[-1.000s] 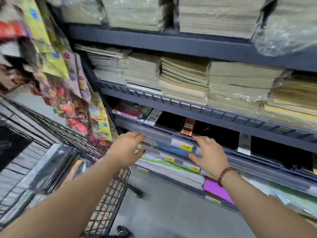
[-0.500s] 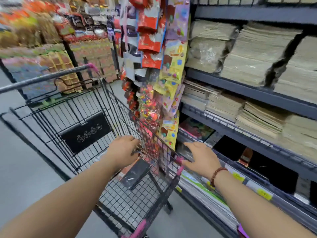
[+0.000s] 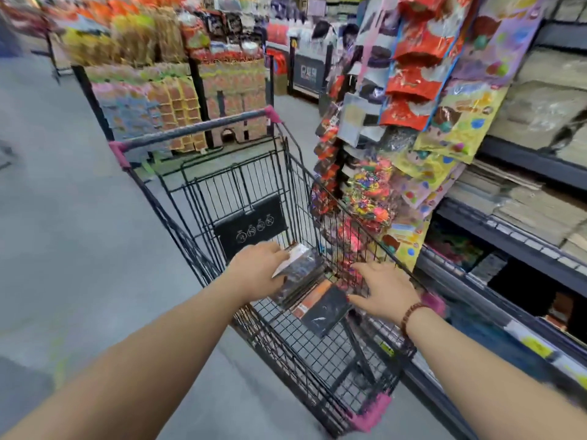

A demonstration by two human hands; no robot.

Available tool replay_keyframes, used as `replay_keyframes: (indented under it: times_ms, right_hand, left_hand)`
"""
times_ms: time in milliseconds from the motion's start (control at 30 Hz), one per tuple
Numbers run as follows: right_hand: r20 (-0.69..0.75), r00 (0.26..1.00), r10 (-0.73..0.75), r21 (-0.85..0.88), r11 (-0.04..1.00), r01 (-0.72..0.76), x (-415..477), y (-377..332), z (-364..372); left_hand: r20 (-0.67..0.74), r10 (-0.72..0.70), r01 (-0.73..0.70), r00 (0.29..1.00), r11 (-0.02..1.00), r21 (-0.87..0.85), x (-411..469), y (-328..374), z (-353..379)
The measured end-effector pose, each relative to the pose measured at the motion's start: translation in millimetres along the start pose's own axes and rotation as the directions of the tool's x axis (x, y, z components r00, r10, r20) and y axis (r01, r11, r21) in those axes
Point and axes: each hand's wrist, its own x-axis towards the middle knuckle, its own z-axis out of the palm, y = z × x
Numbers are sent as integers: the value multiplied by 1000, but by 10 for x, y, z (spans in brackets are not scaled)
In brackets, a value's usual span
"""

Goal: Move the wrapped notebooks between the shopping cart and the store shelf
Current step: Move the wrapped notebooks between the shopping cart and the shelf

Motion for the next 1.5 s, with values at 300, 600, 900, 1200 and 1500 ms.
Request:
replay_keyframes:
  times_ms: [300,600,900,1200,1500]
  right_hand:
    - [54,998,42,45,998,-44,676,-21,327]
    - [161,971,176,166,965,-202,1146,250,840]
    - [273,880,388,286,841,-459,1356,225,1261]
    - [347,689,636,210,663,-718,1613,-24,1770]
    - [385,406,829,511,175,-842,1770,-135,2639]
  left_hand:
    - [65,22,-21,998,1000,-7,476,-408,266]
    - [223,98,-94,970,995,-30,1371,-606,757]
    - [374,345,-356,861,934,-43,2058,-854,1416]
    - [435,456,-431,776,888,-163,2574,-1301,1989]
    - [503,362,-264,785,930,-257,2601,-1386,2854]
